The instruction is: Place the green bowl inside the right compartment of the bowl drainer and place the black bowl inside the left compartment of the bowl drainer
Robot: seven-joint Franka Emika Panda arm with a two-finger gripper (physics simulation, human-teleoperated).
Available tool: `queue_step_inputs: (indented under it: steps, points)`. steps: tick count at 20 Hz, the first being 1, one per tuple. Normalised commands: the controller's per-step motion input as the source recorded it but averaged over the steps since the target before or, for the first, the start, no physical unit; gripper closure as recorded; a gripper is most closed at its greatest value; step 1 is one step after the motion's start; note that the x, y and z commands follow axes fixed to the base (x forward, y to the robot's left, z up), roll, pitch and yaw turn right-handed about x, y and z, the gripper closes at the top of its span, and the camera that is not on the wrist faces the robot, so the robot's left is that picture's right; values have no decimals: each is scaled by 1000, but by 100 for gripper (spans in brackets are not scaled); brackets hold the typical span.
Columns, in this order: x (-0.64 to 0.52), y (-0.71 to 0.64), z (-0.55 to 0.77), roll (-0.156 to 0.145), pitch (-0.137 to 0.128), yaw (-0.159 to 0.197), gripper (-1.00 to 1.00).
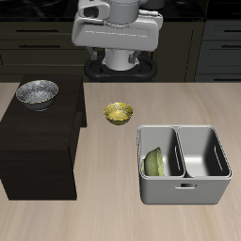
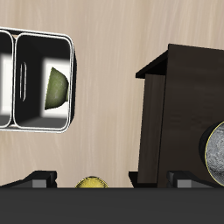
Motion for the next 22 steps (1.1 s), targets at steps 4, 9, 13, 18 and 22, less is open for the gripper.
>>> queue_step_inputs:
  steps: [4, 9, 13, 18, 22]
  points:
    - [-64, -416, -90, -42, 4, -25, -100]
    - [-91, -236, -74, 21, 14, 6, -100]
    - [-141, -266, 54, 31, 3, 21, -100]
    - [-42, -124, 79, 43, 14, 19, -100]
    - [-12, -259, 55, 19, 7, 35, -100]
